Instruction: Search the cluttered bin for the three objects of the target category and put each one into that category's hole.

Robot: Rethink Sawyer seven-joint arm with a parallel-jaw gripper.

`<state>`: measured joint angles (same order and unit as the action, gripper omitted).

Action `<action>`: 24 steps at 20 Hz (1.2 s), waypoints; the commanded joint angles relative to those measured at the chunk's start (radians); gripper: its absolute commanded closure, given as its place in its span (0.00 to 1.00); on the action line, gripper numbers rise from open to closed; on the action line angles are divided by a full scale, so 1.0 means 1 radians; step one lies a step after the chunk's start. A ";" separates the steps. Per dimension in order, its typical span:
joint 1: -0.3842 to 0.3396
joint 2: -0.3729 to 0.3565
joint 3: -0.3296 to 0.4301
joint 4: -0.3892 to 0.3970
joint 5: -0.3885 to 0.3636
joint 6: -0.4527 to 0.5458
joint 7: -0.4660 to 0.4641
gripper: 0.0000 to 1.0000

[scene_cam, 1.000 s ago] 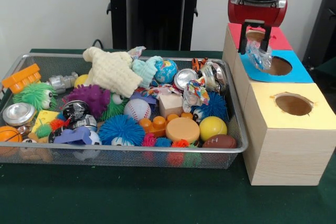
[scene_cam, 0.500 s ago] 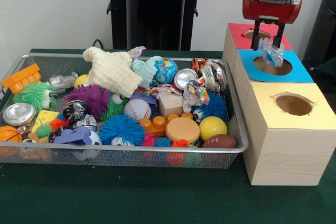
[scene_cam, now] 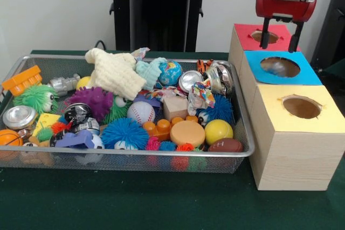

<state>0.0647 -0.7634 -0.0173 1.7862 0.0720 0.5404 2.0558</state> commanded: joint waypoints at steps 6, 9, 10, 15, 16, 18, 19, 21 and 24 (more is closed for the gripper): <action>0.021 0.056 -0.055 0.003 0.056 -0.056 0.233 0.00; 0.030 0.057 -0.074 0.002 0.057 -0.059 0.239 0.00; 0.029 0.057 -0.075 0.003 0.059 -0.061 0.236 0.00; 0.000 0.070 -0.065 0.023 0.055 -0.095 0.198 0.00; -0.008 0.071 -0.061 0.026 0.055 -0.095 0.189 0.00; -0.024 0.067 -0.056 0.029 0.053 -0.096 0.173 0.00; -0.032 0.069 -0.051 0.032 0.053 -0.105 0.169 0.00; -0.042 0.075 -0.049 0.038 0.052 -0.125 0.170 0.00; -0.062 0.085 -0.047 0.048 0.050 -0.151 0.170 0.00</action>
<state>0.0567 -0.7183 -0.0868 1.7869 0.0900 0.4793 2.0558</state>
